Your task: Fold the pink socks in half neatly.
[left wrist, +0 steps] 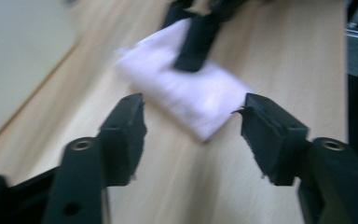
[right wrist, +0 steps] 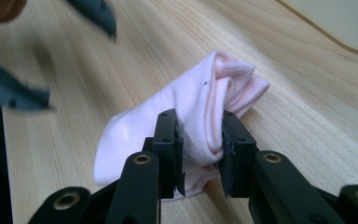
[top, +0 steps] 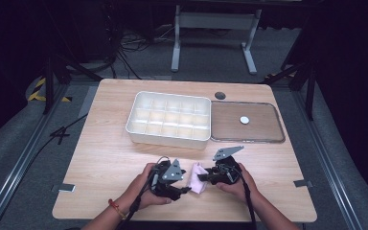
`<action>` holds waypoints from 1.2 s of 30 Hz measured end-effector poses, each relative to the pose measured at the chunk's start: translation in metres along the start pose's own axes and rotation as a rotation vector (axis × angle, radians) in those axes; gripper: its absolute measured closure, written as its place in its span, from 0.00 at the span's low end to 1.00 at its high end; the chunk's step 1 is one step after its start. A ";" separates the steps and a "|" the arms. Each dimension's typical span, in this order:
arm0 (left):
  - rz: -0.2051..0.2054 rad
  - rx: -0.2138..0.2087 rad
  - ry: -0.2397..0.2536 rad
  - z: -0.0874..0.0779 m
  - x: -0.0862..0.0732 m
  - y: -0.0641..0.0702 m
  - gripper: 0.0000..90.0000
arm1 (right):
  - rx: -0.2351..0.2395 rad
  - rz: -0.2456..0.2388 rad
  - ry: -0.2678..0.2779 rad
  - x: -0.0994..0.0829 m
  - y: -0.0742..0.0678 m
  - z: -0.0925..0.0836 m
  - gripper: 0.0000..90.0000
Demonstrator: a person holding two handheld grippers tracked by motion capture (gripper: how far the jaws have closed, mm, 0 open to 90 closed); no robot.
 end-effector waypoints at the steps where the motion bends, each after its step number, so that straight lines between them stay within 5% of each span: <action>1: -0.009 0.013 -0.004 -0.005 -0.002 -0.004 0.38 | -0.005 -0.008 0.003 0.000 0.000 -0.001 0.80; 4: -0.035 0.041 0.008 -0.014 -0.010 -0.012 0.32 | -0.008 -0.021 0.015 0.000 -0.001 -0.003 0.80; 8: -0.075 0.114 -0.044 -0.024 -0.035 -0.024 0.29 | -0.015 -0.033 0.032 -0.001 -0.001 -0.007 0.80; 15: -0.134 0.158 -0.096 -0.033 -0.077 -0.040 0.25 | -0.051 -0.065 0.064 0.002 0.000 -0.016 0.80; 26: -0.192 0.163 -0.084 -0.039 -0.103 -0.048 0.20 | -0.106 -0.135 0.079 0.004 -0.003 -0.026 0.80; 36: -0.252 0.138 -0.046 -0.038 -0.110 -0.051 0.17 | -0.143 -0.156 0.115 0.006 0.001 -0.040 0.80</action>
Point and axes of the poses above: each handheld gripper's, and its own axes: z roughly forward along the jaws, x roughly out of its top, y roughly to its right, the point moved 1 cm from there along z, roughly forward along the jaws, and after that the axes turned 1 degree about -y, right-handed, at the moved point
